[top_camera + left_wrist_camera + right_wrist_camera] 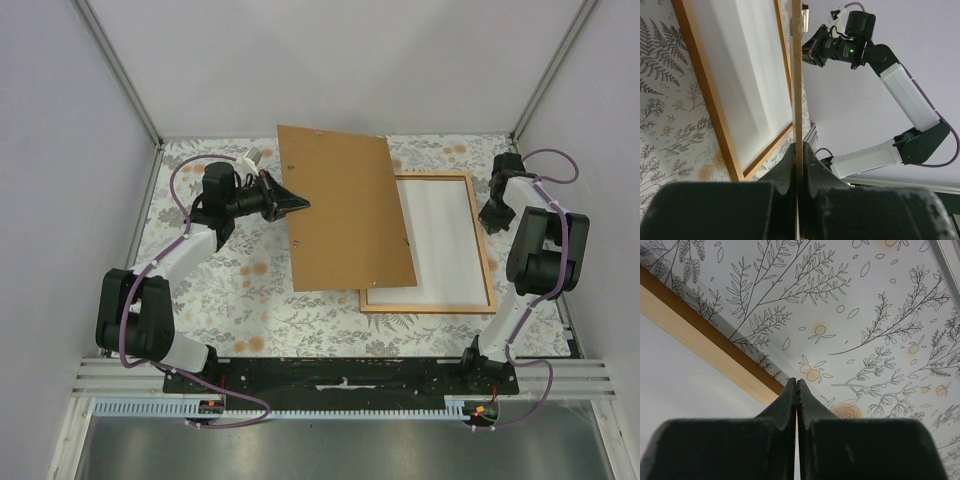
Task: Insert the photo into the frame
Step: Move the frame body.
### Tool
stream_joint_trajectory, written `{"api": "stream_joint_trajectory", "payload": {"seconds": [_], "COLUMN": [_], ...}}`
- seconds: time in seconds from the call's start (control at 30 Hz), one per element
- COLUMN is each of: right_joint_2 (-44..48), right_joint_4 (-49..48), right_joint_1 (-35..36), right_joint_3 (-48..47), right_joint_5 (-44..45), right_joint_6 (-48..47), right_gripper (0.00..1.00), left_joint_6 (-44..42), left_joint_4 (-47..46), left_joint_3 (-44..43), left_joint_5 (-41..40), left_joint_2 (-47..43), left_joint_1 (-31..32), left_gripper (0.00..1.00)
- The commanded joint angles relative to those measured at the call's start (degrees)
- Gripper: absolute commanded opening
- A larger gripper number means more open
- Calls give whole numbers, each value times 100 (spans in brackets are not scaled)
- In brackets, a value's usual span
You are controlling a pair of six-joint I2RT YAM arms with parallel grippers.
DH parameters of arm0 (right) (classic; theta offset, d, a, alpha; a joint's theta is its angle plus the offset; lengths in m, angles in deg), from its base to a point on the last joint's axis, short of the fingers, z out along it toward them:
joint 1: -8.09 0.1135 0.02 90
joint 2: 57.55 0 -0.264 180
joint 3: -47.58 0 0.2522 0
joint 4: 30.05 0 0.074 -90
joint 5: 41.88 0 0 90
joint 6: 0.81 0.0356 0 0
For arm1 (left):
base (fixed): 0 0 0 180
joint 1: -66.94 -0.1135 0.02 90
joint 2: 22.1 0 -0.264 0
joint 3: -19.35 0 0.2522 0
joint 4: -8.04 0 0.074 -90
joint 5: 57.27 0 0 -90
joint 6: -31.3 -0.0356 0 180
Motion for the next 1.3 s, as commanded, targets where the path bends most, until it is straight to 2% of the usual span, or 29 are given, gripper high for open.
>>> {"api": "stream_joint_trajectory", "payload": {"seconds": [0.0,0.43,1.07,1.27], "right_joint_2": [9,-26,316,334], "right_joint_4": [-167,-396,-378,-431], "right_joint_1": [-8,80,1214,1741], "right_joint_3": [148,482,667,676], "right_joint_5": [8,-317,-792,-959], "right_joint_6": [-36,-45,544,571], "right_gripper": [0,0,0,0], "left_joint_6": [-111,-120,-357,-392], "left_joint_4": [-372,-285,-135,-197], "left_joint_3": [-117,-170,173,111], "left_joint_5": [117,46,-68,161], "left_joint_2": [-295,-304,-120,206], "left_joint_1": [76,111,111,111], "left_gripper": [2,2,2,2]}}
